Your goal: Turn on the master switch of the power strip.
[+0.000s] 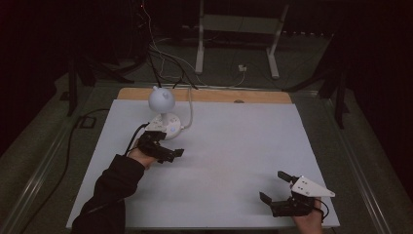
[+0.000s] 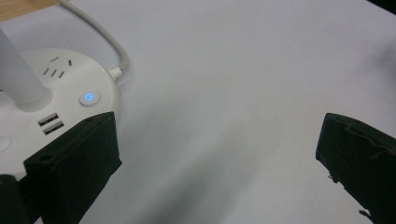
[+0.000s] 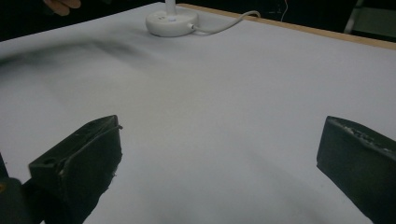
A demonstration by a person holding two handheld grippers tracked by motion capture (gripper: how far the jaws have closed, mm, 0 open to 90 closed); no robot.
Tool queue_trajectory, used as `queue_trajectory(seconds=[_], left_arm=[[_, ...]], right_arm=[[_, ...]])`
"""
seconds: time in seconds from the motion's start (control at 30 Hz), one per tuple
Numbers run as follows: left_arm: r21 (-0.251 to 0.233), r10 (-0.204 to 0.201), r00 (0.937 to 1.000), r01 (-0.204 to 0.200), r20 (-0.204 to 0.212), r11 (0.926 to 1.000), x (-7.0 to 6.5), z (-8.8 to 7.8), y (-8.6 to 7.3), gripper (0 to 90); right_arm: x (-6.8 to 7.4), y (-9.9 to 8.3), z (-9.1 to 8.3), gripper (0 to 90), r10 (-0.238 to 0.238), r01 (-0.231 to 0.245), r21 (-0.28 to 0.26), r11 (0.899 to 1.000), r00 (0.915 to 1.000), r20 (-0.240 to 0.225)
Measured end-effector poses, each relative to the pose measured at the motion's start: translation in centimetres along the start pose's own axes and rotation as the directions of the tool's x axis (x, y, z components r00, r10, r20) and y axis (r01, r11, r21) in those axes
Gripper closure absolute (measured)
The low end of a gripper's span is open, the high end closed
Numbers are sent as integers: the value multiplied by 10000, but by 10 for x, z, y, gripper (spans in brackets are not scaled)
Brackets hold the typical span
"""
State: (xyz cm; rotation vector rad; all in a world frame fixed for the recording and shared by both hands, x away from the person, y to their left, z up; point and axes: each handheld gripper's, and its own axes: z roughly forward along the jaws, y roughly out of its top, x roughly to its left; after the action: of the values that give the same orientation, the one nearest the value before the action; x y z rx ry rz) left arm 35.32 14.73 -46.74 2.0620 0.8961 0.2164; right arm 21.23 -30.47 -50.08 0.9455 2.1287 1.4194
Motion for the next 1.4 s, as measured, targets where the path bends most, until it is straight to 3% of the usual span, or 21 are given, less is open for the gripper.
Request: queue_trajectory(seconds=[0.2, 0.6, 1.2, 1.4], left_arm=[[-10, 381, 9990, -381, 221, 9993, -4, -18, -15, 2], [-26, 507, 9981, -506, 342, 9987, -16, -40, -47, 2], [204, 721, 9964, -731, 437, 9971, -42, -52, -95, 2], [325, 723, 9970, -732, 276, 9968, -48, -55, -112, 2]], right_arm=[[1, 0, 1, 0, -36, 36, 36, 10000, 10000, -32], [3, 1, 1, 0, -83, 83, 52, 10000, 10000, -30], [4, 1, 1, 0, -107, 107, 86, 9999, 9999, -34], [4, 1, 2, 0, -100, 101, 126, 9999, 9999, -64]])
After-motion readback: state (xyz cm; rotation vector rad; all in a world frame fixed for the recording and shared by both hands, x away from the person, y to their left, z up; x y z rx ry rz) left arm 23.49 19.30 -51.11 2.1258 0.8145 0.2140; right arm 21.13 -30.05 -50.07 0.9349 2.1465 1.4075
